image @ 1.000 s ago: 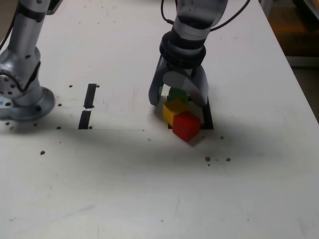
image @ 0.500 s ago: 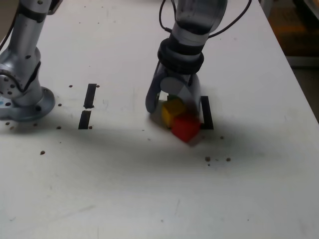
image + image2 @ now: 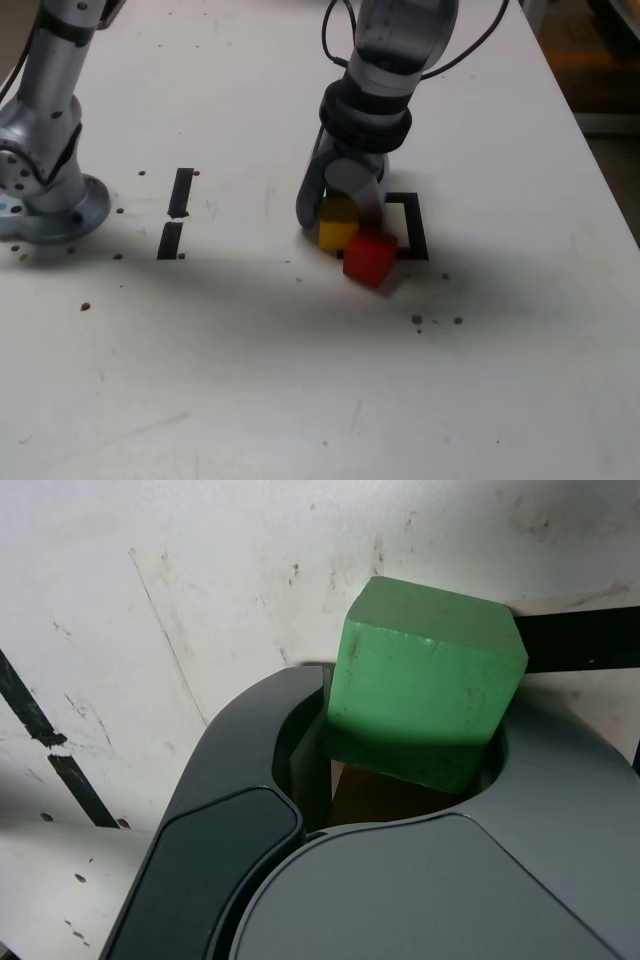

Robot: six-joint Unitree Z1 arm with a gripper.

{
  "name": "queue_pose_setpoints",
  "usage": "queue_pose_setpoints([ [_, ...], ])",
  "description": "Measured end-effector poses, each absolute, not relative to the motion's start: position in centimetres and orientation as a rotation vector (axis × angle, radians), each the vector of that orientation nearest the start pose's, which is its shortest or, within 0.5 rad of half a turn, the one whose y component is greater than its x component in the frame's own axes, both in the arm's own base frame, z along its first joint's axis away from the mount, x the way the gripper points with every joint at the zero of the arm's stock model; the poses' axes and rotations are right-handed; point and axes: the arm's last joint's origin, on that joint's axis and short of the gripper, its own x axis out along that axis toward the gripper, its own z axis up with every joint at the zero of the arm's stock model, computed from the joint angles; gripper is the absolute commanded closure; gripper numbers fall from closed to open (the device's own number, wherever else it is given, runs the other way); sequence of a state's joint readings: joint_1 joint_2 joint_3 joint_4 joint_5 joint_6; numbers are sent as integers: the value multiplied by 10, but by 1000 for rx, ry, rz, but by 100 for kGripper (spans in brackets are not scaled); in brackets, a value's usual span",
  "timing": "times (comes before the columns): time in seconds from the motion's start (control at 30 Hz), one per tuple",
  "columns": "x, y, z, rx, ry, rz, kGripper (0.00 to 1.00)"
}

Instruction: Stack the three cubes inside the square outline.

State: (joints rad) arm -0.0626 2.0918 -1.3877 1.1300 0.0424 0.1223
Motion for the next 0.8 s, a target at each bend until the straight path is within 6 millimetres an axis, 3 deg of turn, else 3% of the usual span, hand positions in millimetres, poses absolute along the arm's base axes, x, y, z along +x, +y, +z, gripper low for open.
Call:
queue_pose_setpoints([
  [0.33,338,-7,207,189,1799,-73,78],
  [0.5,321,22,224,141,1778,-9,78],
  [0.8,306,81,224,-10,1797,70,78],
])
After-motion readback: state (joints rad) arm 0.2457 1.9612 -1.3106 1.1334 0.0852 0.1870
